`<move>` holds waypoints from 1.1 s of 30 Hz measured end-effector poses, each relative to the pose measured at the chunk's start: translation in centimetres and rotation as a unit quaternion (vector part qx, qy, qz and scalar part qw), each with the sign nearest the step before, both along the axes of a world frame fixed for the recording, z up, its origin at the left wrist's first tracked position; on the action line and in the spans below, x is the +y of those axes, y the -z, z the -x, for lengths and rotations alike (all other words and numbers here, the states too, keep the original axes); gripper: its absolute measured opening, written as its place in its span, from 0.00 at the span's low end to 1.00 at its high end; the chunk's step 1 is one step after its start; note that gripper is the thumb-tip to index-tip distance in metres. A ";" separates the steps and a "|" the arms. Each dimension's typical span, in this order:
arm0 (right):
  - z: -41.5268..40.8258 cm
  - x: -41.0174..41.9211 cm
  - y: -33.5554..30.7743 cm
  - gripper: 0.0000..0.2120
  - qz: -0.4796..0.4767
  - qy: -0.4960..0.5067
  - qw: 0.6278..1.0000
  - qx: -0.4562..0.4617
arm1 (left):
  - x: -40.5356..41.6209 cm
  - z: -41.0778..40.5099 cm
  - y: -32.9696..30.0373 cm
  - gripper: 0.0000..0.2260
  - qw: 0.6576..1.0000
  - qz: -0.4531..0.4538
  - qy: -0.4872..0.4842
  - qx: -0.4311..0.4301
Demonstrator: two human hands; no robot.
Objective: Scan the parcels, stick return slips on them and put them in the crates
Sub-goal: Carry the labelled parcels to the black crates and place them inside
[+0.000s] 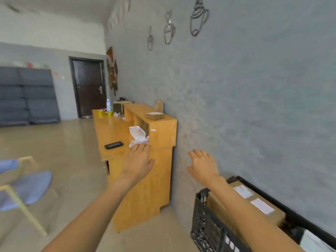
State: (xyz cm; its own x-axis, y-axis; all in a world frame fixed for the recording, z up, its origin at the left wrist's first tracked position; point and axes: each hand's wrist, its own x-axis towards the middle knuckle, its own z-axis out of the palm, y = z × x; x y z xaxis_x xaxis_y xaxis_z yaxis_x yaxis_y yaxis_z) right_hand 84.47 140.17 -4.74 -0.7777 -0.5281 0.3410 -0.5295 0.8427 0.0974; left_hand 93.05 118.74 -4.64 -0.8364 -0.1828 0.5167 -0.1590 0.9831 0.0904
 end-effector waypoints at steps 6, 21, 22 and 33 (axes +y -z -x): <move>2.3 -16.3 2.1 0.26 0.016 -0.120 0.992 -0.016 | -12.9 -1.3 1.3 0.25 0.995 0.005 -0.100 -0.015; 20.4 -48.5 -0.7 0.19 0.045 -0.245 0.969 -0.008 | -40.1 13.4 -1.4 0.24 0.982 0.062 -0.178 -0.016; 20.8 -50.9 -0.7 0.19 0.040 -0.255 0.966 -0.008 | -42.1 13.8 -1.2 0.24 0.981 0.062 -0.182 -0.029; 33.2 -72.8 0.1 0.22 0.016 -0.223 0.975 0.010 | -69.5 21.8 0.3 0.29 0.969 0.139 -0.195 -0.060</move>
